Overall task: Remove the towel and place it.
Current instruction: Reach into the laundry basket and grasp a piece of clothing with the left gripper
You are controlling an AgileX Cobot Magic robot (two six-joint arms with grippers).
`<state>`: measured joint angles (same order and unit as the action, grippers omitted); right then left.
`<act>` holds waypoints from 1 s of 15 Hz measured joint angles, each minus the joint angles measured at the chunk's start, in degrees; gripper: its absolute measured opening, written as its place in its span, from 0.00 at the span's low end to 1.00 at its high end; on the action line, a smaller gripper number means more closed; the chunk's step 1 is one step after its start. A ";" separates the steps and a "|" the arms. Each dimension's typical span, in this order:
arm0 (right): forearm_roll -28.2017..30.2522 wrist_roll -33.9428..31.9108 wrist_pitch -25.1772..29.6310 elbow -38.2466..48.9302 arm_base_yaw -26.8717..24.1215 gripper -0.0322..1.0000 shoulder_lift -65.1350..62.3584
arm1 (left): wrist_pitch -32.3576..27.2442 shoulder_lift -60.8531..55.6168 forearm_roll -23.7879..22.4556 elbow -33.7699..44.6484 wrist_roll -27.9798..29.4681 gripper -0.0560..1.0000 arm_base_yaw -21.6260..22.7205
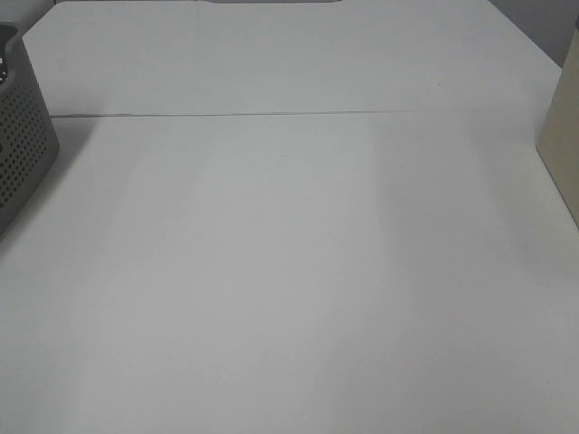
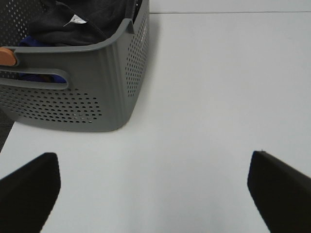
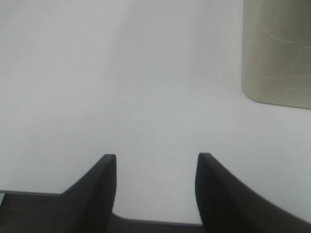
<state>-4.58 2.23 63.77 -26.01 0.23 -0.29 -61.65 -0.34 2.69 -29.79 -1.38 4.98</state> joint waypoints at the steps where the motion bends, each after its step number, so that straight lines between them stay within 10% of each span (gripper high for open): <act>1: 0.00 0.00 0.00 0.00 0.00 0.51 0.00 | 0.00 0.00 0.00 0.00 0.00 0.99 0.00; 15: 0.00 0.00 0.00 0.00 0.00 0.51 0.00 | 0.00 0.00 0.00 0.00 -0.23 0.99 0.00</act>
<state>-4.58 2.23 63.77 -26.01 0.23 -0.29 -61.65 -0.34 2.69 -29.79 -1.60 4.98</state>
